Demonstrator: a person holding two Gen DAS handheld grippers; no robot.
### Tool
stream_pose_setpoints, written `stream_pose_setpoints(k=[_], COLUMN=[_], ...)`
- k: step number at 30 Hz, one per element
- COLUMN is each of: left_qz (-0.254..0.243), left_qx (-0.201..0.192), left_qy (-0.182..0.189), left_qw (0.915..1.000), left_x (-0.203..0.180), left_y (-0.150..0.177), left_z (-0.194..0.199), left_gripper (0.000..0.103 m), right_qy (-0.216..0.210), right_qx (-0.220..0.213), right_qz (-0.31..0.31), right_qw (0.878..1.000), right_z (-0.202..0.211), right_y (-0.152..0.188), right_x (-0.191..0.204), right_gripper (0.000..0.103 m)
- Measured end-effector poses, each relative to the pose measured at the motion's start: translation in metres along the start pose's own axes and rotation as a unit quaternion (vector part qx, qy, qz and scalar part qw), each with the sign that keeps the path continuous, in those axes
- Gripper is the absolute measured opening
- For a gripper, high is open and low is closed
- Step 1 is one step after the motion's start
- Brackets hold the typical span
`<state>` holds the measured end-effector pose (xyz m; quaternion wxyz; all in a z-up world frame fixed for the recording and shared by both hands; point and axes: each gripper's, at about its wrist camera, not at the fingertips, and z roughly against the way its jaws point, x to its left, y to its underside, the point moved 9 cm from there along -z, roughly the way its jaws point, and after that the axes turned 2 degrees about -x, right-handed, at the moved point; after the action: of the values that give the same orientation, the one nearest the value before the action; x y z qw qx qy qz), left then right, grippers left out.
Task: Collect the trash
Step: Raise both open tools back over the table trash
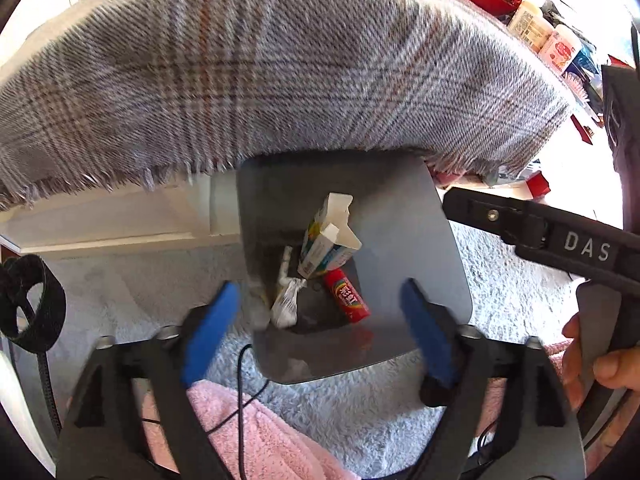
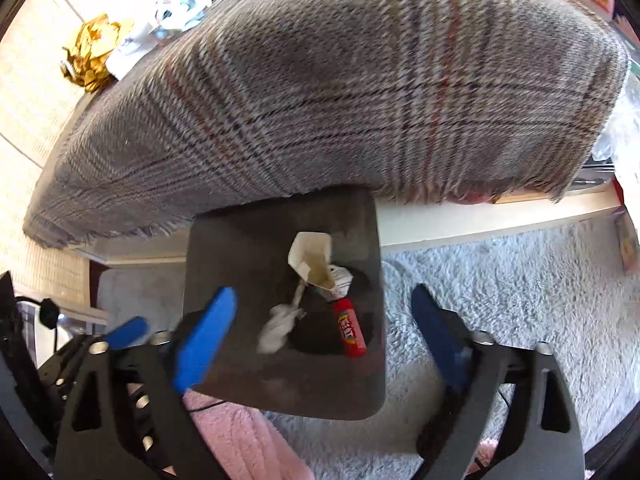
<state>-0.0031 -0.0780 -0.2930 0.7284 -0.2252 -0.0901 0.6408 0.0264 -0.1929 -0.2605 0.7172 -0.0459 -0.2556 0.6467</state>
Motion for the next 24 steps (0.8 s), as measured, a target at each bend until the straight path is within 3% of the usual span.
stream_pose_setpoints(k=[2, 17, 24], left_qz=[-0.004, -0.008, -0.015], left_qx=[-0.003, -0.042, -0.069], left_qy=[-0.002, -0.014, -0.017], left_qw=[1.0, 0.999, 0.9974], left_x=[0.002, 0.03, 0.04], left_y=[-0.001, -0.029, -0.057], left_z=[0.007, 0.059, 0.08], left_gripper=[0.095, 0.095, 0.095], right_qy=[-0.009, -0.034, -0.052], right_qx=[-0.004, -0.042, -0.072], right_qz=[-0.009, -0.004, 0.011], right_qw=[1.0, 0.999, 0.996], right_z=[0.002, 0.045, 0.077], right_y=[-0.001, -0.018, -0.051], right_x=[-0.005, -0.001, 0.014], right_gripper=[0.099, 0.099, 0.099])
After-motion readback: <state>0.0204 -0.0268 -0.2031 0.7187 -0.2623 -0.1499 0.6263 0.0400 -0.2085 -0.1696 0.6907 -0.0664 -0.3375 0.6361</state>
